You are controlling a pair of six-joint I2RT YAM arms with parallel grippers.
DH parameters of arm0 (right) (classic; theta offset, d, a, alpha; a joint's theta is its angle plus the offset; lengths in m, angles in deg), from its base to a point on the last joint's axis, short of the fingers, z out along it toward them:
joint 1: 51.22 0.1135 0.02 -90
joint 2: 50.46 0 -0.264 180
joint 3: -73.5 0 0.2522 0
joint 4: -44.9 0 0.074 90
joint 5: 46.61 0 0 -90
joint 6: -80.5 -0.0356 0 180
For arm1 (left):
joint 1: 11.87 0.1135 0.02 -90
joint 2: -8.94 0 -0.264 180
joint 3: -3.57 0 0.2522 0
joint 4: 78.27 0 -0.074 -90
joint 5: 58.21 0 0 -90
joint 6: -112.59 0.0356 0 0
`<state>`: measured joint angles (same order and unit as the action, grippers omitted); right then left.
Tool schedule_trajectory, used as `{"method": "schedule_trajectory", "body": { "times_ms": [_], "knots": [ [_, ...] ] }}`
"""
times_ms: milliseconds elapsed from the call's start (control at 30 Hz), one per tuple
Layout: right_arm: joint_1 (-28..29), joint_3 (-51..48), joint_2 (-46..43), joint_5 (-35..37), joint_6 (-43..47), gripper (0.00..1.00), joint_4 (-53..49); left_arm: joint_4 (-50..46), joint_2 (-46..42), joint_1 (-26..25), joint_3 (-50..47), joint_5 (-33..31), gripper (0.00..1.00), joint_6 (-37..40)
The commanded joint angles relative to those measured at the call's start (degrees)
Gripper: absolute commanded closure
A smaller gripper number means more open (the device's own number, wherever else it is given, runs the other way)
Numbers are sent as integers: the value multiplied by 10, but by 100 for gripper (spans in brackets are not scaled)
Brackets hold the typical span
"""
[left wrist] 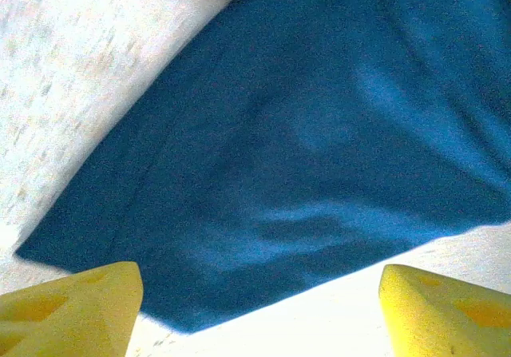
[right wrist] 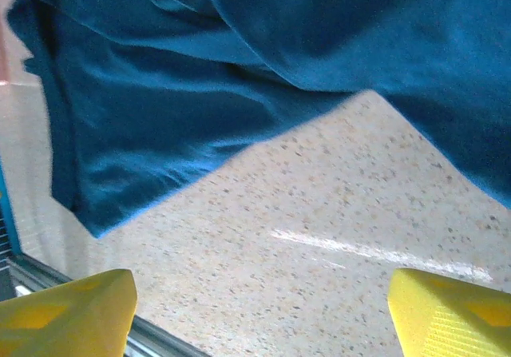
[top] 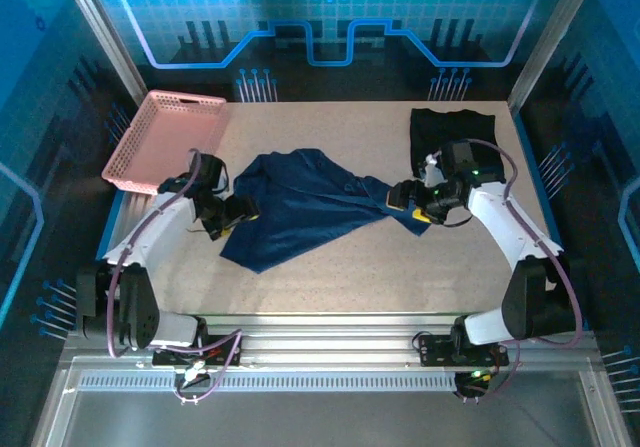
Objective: Fold and stack the t-shirts
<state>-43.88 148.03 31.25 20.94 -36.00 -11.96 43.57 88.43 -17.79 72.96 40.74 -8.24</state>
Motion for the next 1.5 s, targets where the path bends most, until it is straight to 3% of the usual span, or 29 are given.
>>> {"method": "schedule_trajectory", "body": {
  "times_ms": [0,367,467,667,1067,1233,1400,1467],
  "knots": [
    [10,-18,15,23,-22,18,12,-11,23,-25,-16,-36,25,-17],
    [22,-8,76,46,-57,19,65,5,85,-84,-69,-94,46,-19],
    [44,28,110,52,-56,20,74,21,96,-84,-72,-105,59,-17],
    [113,159,203,87,-9,24,39,26,89,-83,-62,-119,100,-6],
    [213,406,391,267,130,34,-25,-13,-25,-76,-37,-137,100,-2],
    [234,457,442,340,184,40,-50,-18,-66,-54,-40,-127,100,-6],
    [236,471,464,362,202,49,-59,-6,-68,-48,-59,-110,100,-11],
    [238,477,475,381,201,57,-71,-2,-64,-48,-70,-116,89,-15]
  ]
}}
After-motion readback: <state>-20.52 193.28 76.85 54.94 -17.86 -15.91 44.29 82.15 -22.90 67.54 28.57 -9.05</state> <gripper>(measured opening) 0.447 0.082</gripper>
